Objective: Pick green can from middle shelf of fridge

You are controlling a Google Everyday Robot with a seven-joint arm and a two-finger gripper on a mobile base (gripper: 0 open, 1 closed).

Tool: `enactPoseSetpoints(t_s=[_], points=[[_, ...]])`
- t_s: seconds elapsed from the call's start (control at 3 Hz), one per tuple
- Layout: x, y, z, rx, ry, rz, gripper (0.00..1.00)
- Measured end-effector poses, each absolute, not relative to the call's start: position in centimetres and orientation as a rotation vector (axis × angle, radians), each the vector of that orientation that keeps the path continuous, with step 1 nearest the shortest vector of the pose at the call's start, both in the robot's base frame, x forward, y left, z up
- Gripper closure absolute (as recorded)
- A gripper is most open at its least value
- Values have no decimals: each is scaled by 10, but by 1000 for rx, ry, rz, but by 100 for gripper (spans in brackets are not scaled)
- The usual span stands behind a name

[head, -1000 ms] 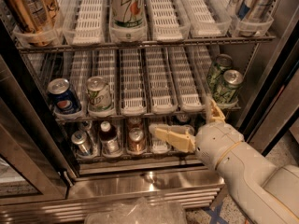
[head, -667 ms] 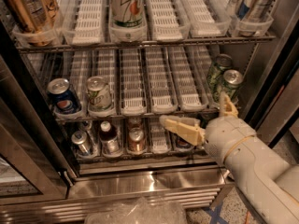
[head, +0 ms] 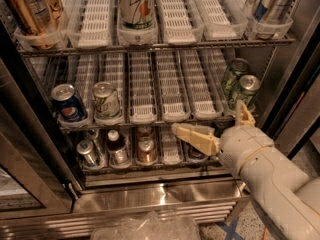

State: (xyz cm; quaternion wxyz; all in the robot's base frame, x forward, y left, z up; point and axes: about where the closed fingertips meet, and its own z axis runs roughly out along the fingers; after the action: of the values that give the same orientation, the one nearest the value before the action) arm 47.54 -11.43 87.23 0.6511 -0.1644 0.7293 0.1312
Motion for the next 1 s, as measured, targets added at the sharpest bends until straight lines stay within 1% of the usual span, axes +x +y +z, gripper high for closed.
enactPoseSetpoints(t_s=[0.67,1.0], points=[[501,-191,884,-235,1764,162,0],[501,-203,880,-214,1774,151,0]])
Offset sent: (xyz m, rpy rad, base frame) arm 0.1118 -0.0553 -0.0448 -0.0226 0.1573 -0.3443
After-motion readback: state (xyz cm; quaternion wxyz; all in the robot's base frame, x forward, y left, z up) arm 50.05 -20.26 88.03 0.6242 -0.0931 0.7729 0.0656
